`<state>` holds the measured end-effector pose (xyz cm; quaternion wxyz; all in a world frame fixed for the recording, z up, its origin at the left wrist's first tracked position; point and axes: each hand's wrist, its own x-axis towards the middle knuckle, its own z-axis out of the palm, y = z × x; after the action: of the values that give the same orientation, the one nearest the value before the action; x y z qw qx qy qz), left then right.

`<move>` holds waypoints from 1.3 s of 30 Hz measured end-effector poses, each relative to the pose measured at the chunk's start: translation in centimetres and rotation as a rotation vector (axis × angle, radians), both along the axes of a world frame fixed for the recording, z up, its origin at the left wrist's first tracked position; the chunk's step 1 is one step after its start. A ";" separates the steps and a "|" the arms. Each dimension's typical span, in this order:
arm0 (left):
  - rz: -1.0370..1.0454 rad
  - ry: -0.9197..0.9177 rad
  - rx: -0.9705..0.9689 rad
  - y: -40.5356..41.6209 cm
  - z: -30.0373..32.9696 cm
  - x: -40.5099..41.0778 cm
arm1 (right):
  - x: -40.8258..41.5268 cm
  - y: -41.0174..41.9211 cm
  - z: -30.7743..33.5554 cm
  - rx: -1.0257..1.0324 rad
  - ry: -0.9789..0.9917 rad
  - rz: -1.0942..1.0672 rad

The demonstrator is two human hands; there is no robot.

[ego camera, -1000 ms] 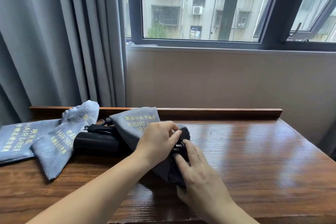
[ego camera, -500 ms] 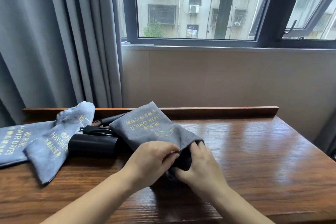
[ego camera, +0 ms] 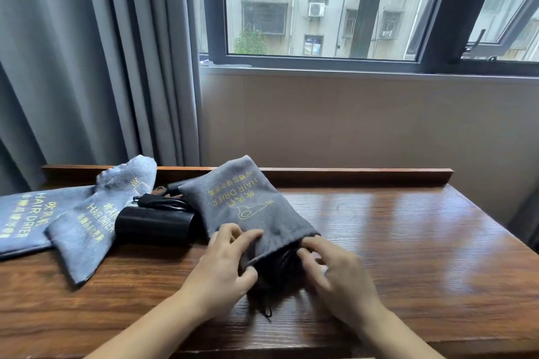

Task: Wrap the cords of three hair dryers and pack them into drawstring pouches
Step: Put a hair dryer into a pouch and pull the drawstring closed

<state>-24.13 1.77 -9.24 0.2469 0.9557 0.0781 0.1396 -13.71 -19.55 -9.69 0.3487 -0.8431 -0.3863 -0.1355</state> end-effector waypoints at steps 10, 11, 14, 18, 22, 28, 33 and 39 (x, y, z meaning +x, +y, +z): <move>0.244 0.154 0.068 -3.0 -1.5 -1.5 | 4.4 0.5 -0.4 -0.227 0.359 0.143; 0.241 0.176 0.103 -3.2 -1.3 -1.6 | 4.4 0.8 -0.3 -0.189 0.332 0.119; 0.208 0.181 0.144 -2.8 -1.0 -1.3 | 4.5 1.5 -0.1 -0.164 0.291 0.000; 0.155 0.118 -0.163 -2.1 -0.4 -1.1 | 4.0 1.2 0.5 -0.365 0.261 -0.058; 0.133 -0.035 -0.453 -0.8 1.4 -1.0 | 4.0 0.4 3.0 -0.439 0.275 -0.041; 0.134 -0.311 -0.728 0.5 9.4 0.1 | 4.5 1.2 10.8 -0.092 0.264 -0.010; 0.154 -0.382 -0.882 2.4 15.3 2.6 | 6.0 2.7 15.6 0.240 0.563 0.016; 0.109 -0.476 -0.972 3.6 19.2 3.8 | 6.8 4.3 19.5 0.390 0.779 0.042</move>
<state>-20.29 5.42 9.96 0.6635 0.6681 0.1250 0.3126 -6.89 -15.25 9.84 0.6239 -0.7416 -0.2100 0.1292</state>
